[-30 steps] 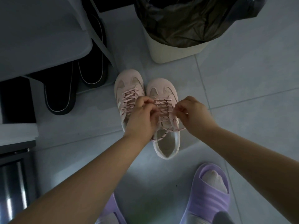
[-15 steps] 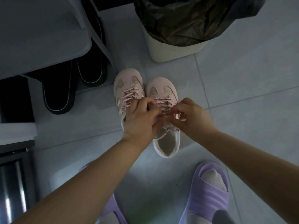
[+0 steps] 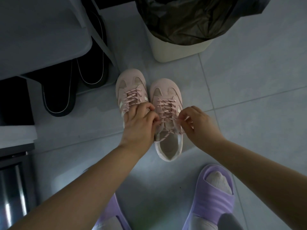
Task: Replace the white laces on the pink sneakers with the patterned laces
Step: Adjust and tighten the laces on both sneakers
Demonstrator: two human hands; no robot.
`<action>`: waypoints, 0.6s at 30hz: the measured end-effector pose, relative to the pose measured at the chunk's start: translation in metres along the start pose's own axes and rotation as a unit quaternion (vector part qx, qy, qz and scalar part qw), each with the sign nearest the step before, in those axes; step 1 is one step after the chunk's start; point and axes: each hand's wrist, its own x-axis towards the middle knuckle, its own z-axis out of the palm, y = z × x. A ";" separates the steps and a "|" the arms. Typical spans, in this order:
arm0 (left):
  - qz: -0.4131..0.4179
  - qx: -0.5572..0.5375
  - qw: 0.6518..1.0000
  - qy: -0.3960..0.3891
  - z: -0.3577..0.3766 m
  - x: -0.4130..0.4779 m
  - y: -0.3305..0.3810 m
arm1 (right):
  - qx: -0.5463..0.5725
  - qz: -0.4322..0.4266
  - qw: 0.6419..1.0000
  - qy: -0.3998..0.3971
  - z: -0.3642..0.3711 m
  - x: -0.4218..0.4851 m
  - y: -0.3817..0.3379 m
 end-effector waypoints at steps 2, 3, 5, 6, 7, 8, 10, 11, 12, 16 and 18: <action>0.004 0.031 0.999 -0.014 0.001 0.002 0.005 | 0.017 -0.010 1.000 0.001 -0.001 0.003 -0.004; 0.009 0.044 0.999 -0.018 0.000 0.003 0.007 | 0.014 -0.015 1.000 0.000 -0.001 0.006 -0.005; 0.022 0.039 0.999 -0.008 -0.001 0.004 0.006 | -0.006 -0.019 1.000 -0.005 0.000 0.010 -0.003; 0.025 0.028 0.999 0.001 -0.002 0.004 0.004 | -0.011 -0.016 1.000 -0.005 0.000 0.010 -0.001; 0.025 0.020 0.999 0.010 -0.003 0.003 0.002 | -0.012 -0.013 1.000 -0.001 0.000 0.010 0.002; 0.024 0.015 0.999 0.016 -0.004 0.001 0.000 | -0.012 -0.013 1.000 0.003 0.000 0.009 0.004; 0.012 0.002 1.000 0.023 -0.003 -0.003 -0.002 | -0.003 -0.020 1.000 0.009 0.001 0.005 0.004; 0.003 -0.007 1.000 0.024 -0.002 -0.005 -0.002 | 0.009 -0.030 0.999 0.009 0.000 0.003 0.003; -0.003 -0.019 1.000 0.025 -0.001 -0.006 -0.001 | 0.014 -0.049 0.999 0.006 0.000 0.001 0.001; 0.041 -0.041 0.998 -0.017 -0.001 -0.008 0.004 | -0.097 -0.164 0.982 -0.001 0.001 -0.007 -0.006; 0.058 -0.009 0.998 -0.032 -0.001 -0.006 0.005 | -0.147 -0.171 0.974 0.005 0.003 -0.008 -0.006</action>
